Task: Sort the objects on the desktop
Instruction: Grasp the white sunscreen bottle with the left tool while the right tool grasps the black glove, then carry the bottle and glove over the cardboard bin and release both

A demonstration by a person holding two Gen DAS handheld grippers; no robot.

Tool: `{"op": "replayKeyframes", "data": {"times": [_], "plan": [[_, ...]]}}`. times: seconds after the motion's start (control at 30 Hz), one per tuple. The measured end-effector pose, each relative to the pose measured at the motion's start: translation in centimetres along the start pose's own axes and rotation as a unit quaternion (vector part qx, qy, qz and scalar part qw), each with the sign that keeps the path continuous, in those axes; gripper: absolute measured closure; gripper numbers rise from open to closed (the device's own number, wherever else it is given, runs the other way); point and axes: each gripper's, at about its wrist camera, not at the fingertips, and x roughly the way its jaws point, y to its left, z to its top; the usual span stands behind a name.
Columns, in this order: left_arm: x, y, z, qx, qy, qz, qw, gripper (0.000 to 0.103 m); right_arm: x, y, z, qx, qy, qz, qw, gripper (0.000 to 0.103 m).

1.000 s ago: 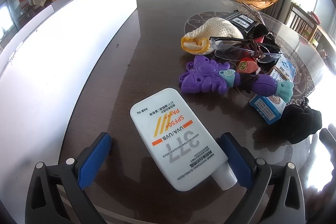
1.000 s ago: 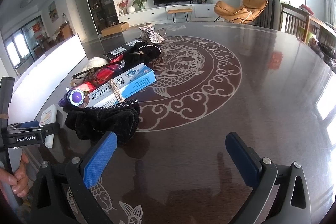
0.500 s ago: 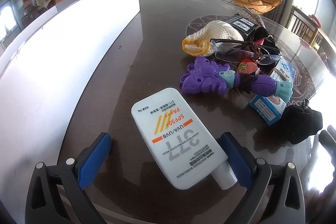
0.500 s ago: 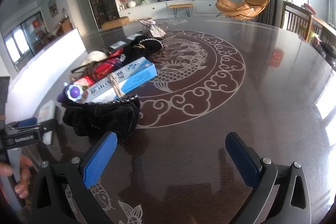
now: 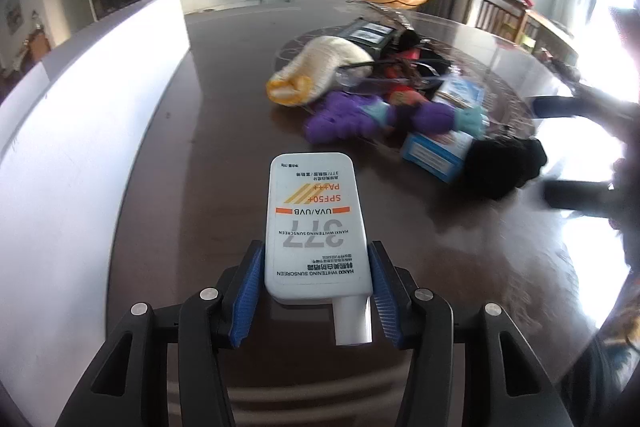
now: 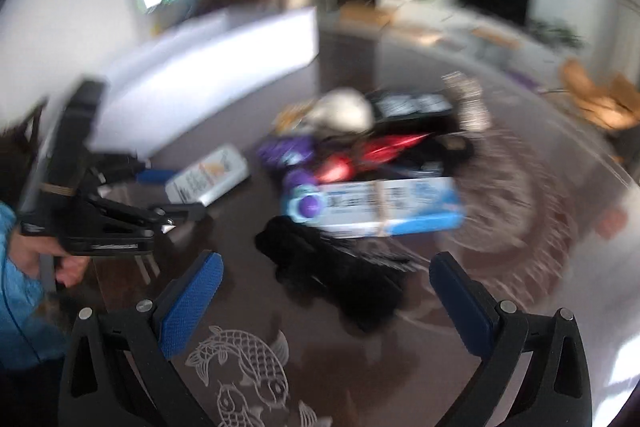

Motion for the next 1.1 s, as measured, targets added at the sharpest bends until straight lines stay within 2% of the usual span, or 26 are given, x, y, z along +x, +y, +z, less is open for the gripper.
{"op": "replayKeyframes", "data": {"times": [0.03,0.07,0.1,0.13,0.33,0.47,0.5,0.53,0.6,0.7,0.83,0.87,0.93,1.0,1.03,1.1], "plan": [[-0.2,-0.6,-0.2,-0.001,0.0,-0.004,1.0,0.052,1.7,0.6,0.4,-0.032,0.036,-0.007,0.999,0.0],[-0.7,-0.4,-0.6,-0.003,-0.003,-0.011,0.9999,0.052,2.5,0.9,0.4,-0.047,0.052,-0.007,0.998,0.001],[-1.1,-0.4,-0.9,-0.005,-0.006,-0.017,0.9998,0.052,2.7,1.1,0.2,-0.055,0.059,-0.005,0.997,0.018],[-1.2,-0.8,-0.8,-0.006,-0.008,-0.02,0.9998,0.052,2.6,1.2,0.1,-0.056,0.06,-0.004,0.997,0.053],[-4.1,-1.1,-0.4,-0.037,-0.05,-0.058,0.9964,0.052,-1.0,-0.2,-1.0,0.025,0.04,0.007,0.999,0.054],[-8.0,0.1,0.4,-0.064,-0.096,-0.08,0.9901,0.054,-3.5,0.0,0.5,0.048,0.012,0.025,0.998,0.053],[-8.9,0.4,0.7,-0.067,-0.105,-0.084,0.9887,0.078,-4.0,0.3,1.4,0.046,0.002,0.028,0.999,0.053],[-9.7,0.7,1.0,-0.07,-0.11,-0.086,0.9877,0.086,-4.2,0.9,2.1,0.046,-0.006,0.029,0.999,0.053],[-11.1,1.9,1.8,-0.082,-0.124,-0.089,0.9848,0.087,-4.8,1.7,4.1,0.048,-0.03,0.04,0.998,0.053],[-12.1,3.4,2.3,-0.087,-0.128,-0.081,0.9846,0.087,-5.3,3.2,6.8,0.042,-0.062,0.04,0.996,0.053],[-11.0,3.6,1.9,-0.079,-0.095,-0.092,0.988,0.087,-6.3,3.5,7.5,0.056,-0.081,0.042,0.994,0.053],[-10.3,3.1,1.7,-0.072,-0.083,-0.095,0.9894,0.085,-6.4,3.2,7.3,0.064,-0.082,0.044,0.994,0.053],[-9.2,2.0,1.3,-0.052,-0.065,-0.092,0.9923,0.074,-7.1,2.9,6.5,0.072,-0.083,0.042,0.993,0.053],[-7.7,0.8,0.8,-0.041,-0.045,-0.08,0.995,0.03,-7.6,2.8,5.4,0.078,-0.083,0.039,0.993,0.053],[-7.4,0.5,0.6,-0.046,-0.042,-0.077,0.9951,0.024,-7.8,2.5,4.7,0.082,-0.083,0.037,0.993,0.053],[-6.1,0.0,0.6,-0.088,-0.032,-0.084,0.9921,0.022,-8.0,2.3,3.5,0.089,-0.081,0.037,0.992,0.053]]}}
